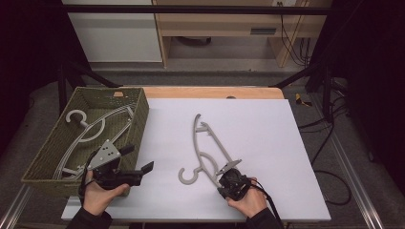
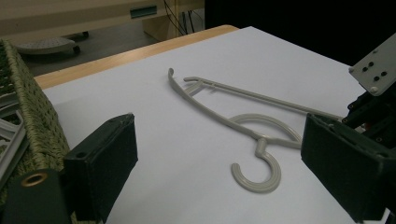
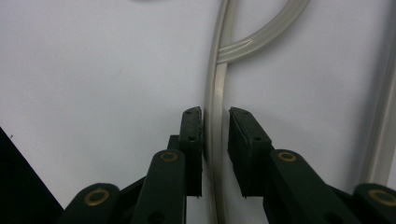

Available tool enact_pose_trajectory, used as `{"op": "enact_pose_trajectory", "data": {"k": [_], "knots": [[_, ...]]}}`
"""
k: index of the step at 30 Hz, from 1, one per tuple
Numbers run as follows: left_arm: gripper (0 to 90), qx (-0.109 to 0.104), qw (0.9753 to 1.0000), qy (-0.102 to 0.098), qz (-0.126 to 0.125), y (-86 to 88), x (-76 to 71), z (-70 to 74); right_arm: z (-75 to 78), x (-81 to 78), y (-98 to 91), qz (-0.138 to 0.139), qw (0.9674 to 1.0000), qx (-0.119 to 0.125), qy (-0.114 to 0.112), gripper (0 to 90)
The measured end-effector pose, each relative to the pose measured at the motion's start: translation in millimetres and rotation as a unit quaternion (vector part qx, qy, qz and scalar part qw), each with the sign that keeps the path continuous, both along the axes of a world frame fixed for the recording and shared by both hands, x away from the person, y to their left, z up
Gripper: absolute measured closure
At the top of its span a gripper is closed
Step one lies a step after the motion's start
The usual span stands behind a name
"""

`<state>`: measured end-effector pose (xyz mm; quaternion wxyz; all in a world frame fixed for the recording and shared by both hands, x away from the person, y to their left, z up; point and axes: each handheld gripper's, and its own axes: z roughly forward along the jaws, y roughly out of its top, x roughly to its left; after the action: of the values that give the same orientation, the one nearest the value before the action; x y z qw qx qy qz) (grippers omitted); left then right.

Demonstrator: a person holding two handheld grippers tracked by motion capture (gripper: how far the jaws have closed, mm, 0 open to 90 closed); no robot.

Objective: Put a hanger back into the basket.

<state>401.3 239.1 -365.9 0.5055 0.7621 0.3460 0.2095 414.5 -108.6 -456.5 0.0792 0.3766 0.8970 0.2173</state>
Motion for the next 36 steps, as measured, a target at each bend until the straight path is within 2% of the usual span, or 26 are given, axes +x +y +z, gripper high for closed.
{"op": "enact_pose_trajectory", "data": {"k": [3, 5, 6, 7, 8, 11, 12, 13, 16, 19, 24, 27, 30, 32, 34, 36], "knots": [[10.4, 0.003, 1.0000, 0.002, -0.001, -0.4, 0.3, -0.8, 2.1, -0.6, 6.4, -0.009, 0.9997, -0.021, 0.008, 76.4], [10.4, 0.003, 1.0000, 0.002, -0.001, -0.5, 0.2, -0.9, 2.6, -0.9, 9.9, -0.004, 0.9994, -0.035, 0.003, 80.9], [10.4, 0.003, 1.0000, 0.002, -0.001, -0.7, 0.0, -0.9, 3.2, -2.4, 13.0, -0.010, 0.9992, -0.038, 0.008, 82.0], [10.4, 0.003, 1.0000, 0.002, -0.001, -1.0, -0.1, -0.8, 2.6, -2.5, 13.9, -0.001, 0.9991, -0.043, 0.000, 82.1], [10.4, 0.004, 1.0000, 0.001, -0.002, -1.4, -0.4, -0.8, 3.3, -2.8, 15.2, -0.005, 0.9987, -0.051, 0.001, 82.3], [10.4, 0.007, 1.0000, 0.000, -0.005, -2.4, -0.9, -1.0, 3.8, -1.1, 14.7, -0.011, 0.9987, -0.048, 0.007, 82.8], [10.4, 0.007, 1.0000, 0.000, -0.006, -2.3, -0.7, -1.1, 4.3, -1.4, 14.0, -0.019, 0.9989, -0.041, 0.013, 82.9], [10.4, 0.007, 1.0000, 0.000, -0.006, -2.2, -0.6, -1.2, 3.3, 0.2, 9.5, -0.010, 0.9994, -0.032, 0.007, 82.9], [10.3, 0.008, 0.9999, 0.001, -0.007, -1.5, 0.1, -1.7, 4.6, 0.4, 3.1, -0.016, 0.9998, -0.008, 0.006, 83.0], [10.3, 0.011, 0.9999, -0.002, -0.009, -1.1, -0.1, -1.1, 9.3, 3.1, -6.4, -0.002, 0.9997, 0.024, 0.005, 83.1], [10.2, 0.022, 0.9995, -0.013, -0.021, -0.6, -1.6, 1.8, 26.3, 3.6, -17.4, 0.008, 0.9976, 0.069, 0.008, 83.1], [10.0, 0.034, 0.9986, -0.019, -0.037, -0.8, -2.6, 5.2, 38.5, 3.9, -25.9, 0.037, 0.9949, 0.094, 0.007, 83.0], [9.7, 0.061, 0.9960, -0.031, -0.057, -1.7, -4.7, 10.5, 50.5, 3.4, -33.7, 0.074, 0.9901, 0.119, 0.011, 83.0], [9.4, 0.088, 0.9927, -0.042, -0.070, -3.6, -7.0, 13.7, 57.6, 2.8, -38.5, 0.097, 0.9862, 0.134, 0.011, 82.9], [9.4, 0.119, 0.9880, -0.047, -0.087, -6.0, -7.8, 16.0, 64.1, 1.9, -42.9, 0.121, 0.9813, 0.148, 0.019, 82.9], [9.6, 0.151, 0.9821, -0.054, -0.099, -9.8, -7.9, 18.1, 70.7, 1.0, -45.4, 0.142, 0.9772, 0.156, 0.026, 82.9]]}}
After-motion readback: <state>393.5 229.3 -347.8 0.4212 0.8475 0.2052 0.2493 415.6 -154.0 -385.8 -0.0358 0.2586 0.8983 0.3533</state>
